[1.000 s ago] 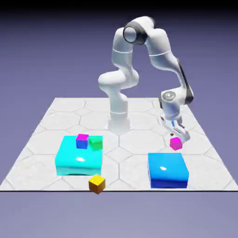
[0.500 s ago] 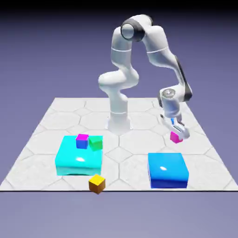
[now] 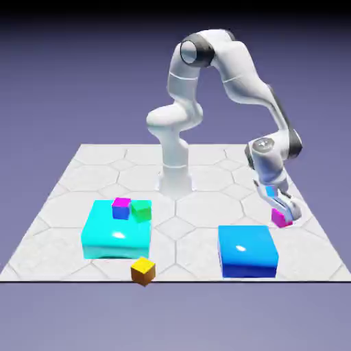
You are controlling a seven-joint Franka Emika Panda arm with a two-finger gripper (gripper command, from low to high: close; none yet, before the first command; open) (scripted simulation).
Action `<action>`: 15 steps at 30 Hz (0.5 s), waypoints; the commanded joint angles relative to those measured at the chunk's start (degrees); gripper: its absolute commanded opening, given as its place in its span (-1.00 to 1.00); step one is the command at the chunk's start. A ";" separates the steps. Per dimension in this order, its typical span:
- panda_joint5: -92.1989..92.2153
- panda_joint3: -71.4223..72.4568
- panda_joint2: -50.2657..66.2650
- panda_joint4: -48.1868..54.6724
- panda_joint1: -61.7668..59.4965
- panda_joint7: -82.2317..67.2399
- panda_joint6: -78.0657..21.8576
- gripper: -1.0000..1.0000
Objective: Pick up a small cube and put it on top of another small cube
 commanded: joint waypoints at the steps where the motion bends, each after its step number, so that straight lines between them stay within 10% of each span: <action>1: -0.62 -2.08 1.02 1.73 0.98 0.15 -0.33 -1.00; 15: -9.48 -31.15 15.24 25.93 14.70 2.36 -4.15 -1.00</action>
